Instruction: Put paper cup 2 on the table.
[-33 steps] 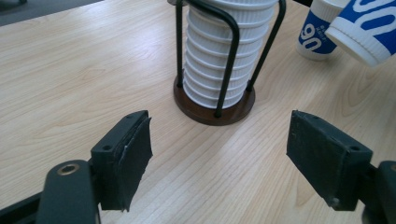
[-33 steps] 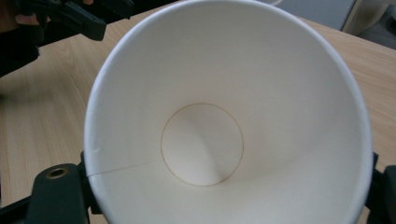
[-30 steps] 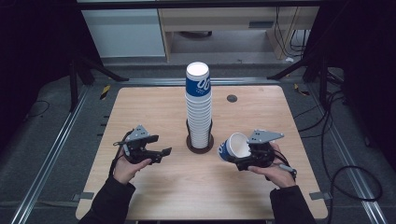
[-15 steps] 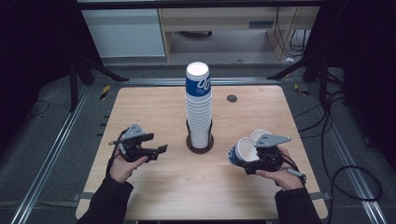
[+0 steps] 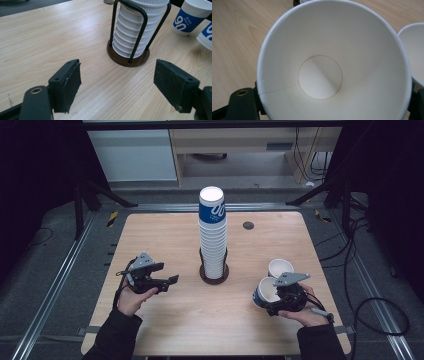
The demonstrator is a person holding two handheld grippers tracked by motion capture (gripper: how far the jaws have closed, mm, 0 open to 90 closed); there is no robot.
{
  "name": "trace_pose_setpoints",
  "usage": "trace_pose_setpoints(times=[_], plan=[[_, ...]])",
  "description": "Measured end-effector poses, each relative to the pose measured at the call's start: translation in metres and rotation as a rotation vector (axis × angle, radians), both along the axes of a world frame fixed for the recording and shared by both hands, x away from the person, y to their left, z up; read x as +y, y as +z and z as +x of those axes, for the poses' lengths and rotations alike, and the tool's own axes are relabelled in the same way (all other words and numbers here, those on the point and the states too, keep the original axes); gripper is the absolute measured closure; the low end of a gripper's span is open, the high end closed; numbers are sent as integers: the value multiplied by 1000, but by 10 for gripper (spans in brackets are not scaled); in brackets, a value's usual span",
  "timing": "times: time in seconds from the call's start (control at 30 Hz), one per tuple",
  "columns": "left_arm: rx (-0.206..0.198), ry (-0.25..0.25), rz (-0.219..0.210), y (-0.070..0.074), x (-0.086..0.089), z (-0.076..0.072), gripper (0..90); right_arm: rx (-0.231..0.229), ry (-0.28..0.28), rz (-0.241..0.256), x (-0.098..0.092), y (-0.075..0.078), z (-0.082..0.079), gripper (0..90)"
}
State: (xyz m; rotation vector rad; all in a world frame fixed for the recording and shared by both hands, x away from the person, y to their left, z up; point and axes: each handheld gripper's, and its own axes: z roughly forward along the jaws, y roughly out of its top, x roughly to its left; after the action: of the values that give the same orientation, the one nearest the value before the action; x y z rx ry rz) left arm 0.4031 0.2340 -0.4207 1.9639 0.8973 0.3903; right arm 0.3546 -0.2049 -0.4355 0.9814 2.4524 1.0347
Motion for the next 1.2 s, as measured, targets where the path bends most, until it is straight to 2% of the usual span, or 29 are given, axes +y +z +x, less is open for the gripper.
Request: trace_pose_setpoints(times=[0.37, 0.53, 0.83, 1.03, 1.2], plan=[[10, -2, 7, -3, -1, 2, 211, 41, -5, -71, 7, -11, 7, 186], [11, -2, 10, -4, -1, 2, 211, 63, 11, -98, 12, -15, 8, 184], [16, -9, 16, -5, -1, 2, 212, 68, 21, -144, 16, -20, 9, 179], [18, -12, 17, -5, -2, 2, 211, 62, 35, -148, 18, -22, 9, 166], [18, -15, 16, -5, -2, 2, 211, 49, 41, -149, 18, -22, 9, 110]])
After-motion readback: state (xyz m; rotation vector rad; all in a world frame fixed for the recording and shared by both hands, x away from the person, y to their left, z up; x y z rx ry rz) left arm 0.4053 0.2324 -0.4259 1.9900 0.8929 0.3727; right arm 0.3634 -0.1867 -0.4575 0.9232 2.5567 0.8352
